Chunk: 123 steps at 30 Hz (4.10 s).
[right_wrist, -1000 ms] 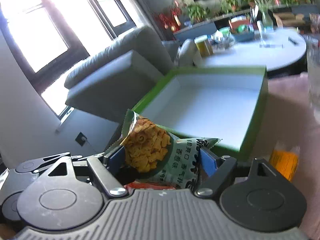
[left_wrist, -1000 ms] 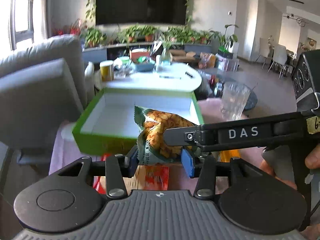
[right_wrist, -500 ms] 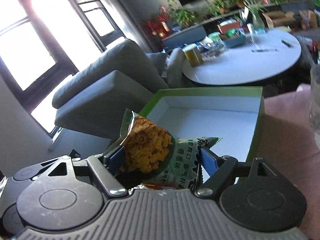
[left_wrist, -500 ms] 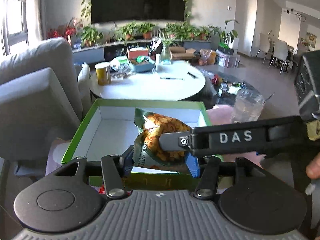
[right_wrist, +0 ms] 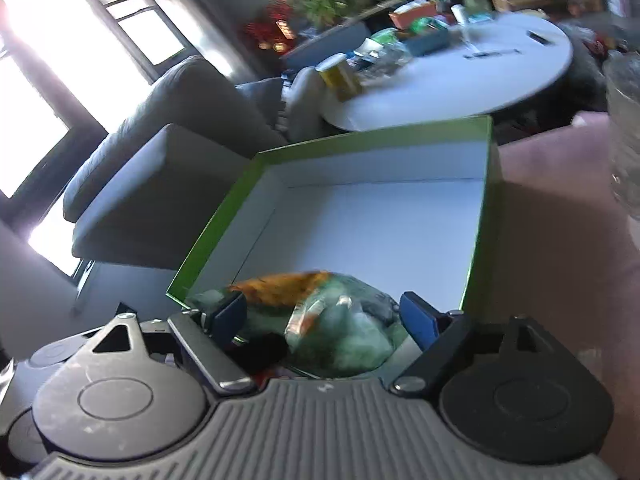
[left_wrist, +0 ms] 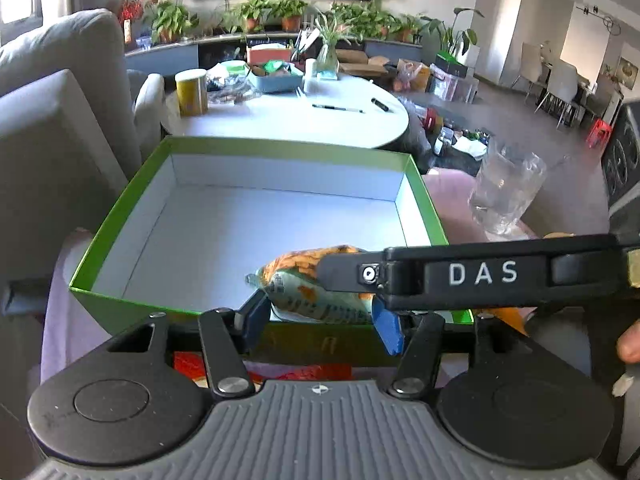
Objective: Organize snacks
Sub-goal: 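Carry the chip bag into the green box and open the right tool, then move the right tool back to the red round-cookie packet, then grasp the red round-cookie packet with the right tool and lift it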
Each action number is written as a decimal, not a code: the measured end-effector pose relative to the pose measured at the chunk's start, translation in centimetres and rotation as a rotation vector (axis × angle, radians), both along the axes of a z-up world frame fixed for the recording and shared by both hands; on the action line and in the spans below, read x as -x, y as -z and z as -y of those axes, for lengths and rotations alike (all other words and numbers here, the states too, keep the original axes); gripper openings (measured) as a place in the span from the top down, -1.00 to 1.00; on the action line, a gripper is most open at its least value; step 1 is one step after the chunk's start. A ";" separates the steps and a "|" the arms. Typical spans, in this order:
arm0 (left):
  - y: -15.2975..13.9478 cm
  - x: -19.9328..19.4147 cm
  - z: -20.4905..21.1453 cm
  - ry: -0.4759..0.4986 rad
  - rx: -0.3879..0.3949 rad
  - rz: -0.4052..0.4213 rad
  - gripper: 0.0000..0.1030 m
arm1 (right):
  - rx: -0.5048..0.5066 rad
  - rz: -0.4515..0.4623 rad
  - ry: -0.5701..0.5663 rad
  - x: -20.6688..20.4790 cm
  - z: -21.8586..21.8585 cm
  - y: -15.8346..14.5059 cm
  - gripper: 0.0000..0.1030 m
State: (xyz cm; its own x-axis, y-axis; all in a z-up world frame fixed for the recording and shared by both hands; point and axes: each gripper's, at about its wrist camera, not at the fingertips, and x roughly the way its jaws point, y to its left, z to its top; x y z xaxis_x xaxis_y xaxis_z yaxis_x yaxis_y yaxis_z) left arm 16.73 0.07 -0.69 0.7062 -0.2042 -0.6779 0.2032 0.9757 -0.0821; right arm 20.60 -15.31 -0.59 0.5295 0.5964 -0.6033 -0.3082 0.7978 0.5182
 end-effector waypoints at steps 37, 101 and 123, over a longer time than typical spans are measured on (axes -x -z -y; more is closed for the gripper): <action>-2.4 7.8 -0.7 -0.031 0.068 0.030 -0.47 | 0.089 0.214 -0.019 3.6 5.7 -4.1 -0.78; 5.2 6.1 -10.6 -0.240 0.244 -0.187 -0.86 | 0.097 -0.039 -0.024 6.7 -2.6 2.2 -0.78; 5.8 6.1 -6.9 -0.070 0.217 -0.209 -0.89 | 0.048 -0.137 -0.110 5.2 -4.8 3.4 -0.79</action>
